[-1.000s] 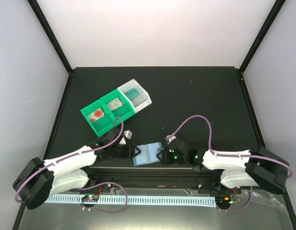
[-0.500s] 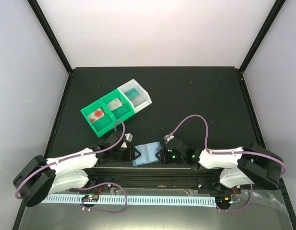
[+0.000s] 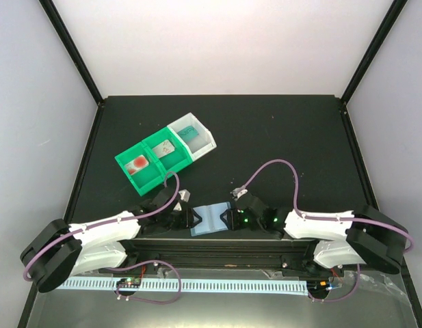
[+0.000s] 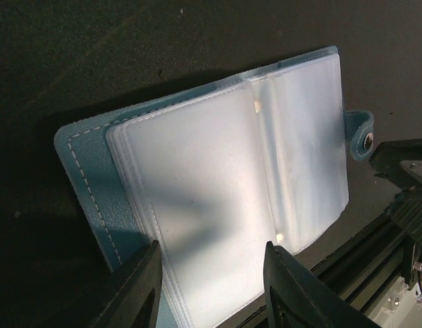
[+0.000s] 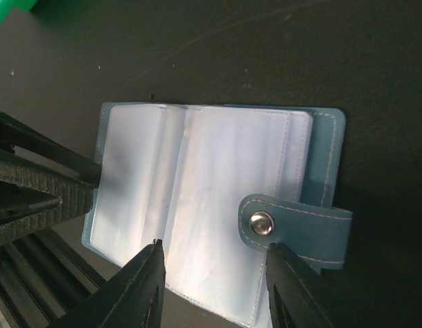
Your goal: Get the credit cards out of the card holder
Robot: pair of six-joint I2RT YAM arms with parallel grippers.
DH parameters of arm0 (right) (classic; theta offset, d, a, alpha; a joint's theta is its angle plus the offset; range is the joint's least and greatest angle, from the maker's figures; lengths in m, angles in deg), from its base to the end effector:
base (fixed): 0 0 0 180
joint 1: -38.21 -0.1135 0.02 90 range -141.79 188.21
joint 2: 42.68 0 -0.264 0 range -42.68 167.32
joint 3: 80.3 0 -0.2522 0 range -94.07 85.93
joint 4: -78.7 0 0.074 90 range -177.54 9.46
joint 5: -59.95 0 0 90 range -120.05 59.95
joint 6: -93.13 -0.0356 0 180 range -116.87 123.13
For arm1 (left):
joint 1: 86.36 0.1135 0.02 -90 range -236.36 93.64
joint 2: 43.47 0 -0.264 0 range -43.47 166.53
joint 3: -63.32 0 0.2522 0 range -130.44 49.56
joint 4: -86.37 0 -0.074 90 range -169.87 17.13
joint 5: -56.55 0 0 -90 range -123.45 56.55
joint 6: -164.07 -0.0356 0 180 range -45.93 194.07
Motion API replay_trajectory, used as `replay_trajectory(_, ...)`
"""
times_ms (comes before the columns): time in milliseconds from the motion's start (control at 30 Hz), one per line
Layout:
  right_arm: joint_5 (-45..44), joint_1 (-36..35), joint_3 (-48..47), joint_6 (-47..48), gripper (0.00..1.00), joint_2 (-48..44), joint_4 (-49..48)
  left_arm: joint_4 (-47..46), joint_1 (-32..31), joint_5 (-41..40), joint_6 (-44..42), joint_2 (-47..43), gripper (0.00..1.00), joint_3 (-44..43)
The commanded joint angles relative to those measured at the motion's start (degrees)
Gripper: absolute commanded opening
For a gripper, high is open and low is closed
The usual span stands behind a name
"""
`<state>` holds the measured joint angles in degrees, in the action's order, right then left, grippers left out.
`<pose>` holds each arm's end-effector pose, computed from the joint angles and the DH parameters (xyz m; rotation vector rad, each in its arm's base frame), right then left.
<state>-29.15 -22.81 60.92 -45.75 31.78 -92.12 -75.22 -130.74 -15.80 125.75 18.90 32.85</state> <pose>0.1118 0.2031 0.1434 -0.2792 2.5461 0.8831 0.1215 -0.1340 0.1311 -0.0211 2.7249 -1.0125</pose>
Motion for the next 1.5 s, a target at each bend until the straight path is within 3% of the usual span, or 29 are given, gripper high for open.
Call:
replay_trajectory(0, -4.4, 0.2, 0.2, 0.4, 0.43, -3.4, 3.6, 0.2, -0.5, -1.7, 0.5, -0.7, 0.43, -0.2)
replay_trajectory(533, 2.1, 0.2, -1.4, -0.6, 0.43, 6.0, -0.9, -0.7, -0.9, -2.2, 1.7, 0.2, 0.43, -0.1)
replay_trajectory(833, 4.6, 0.2, -3.3, -0.4, 0.42, 5.9, -5.8, -3.8, -2.0, -2.1, 3.5, 1.5, 0.42, 1.4)
replay_trajectory(967, 4.4, 0.2, -4.7, -0.1, 0.34, 5.5, -5.8, -3.9, -2.3, -2.1, 3.5, 2.0, 0.42, 1.1)
replay_trajectory(1233, 3.8, 0.2, -5.3, 1.3, 0.02, 6.7, -4.3, -3.8, -2.5, -2.3, 3.5, 1.8, 0.41, 0.8)
replay_trajectory(1467, -2.4, 0.2, -5.4, 4.3, 0.01, 3.4, 1.9, -1.6, -2.5, -3.5, 3.2, 1.1, 0.4, -0.2)
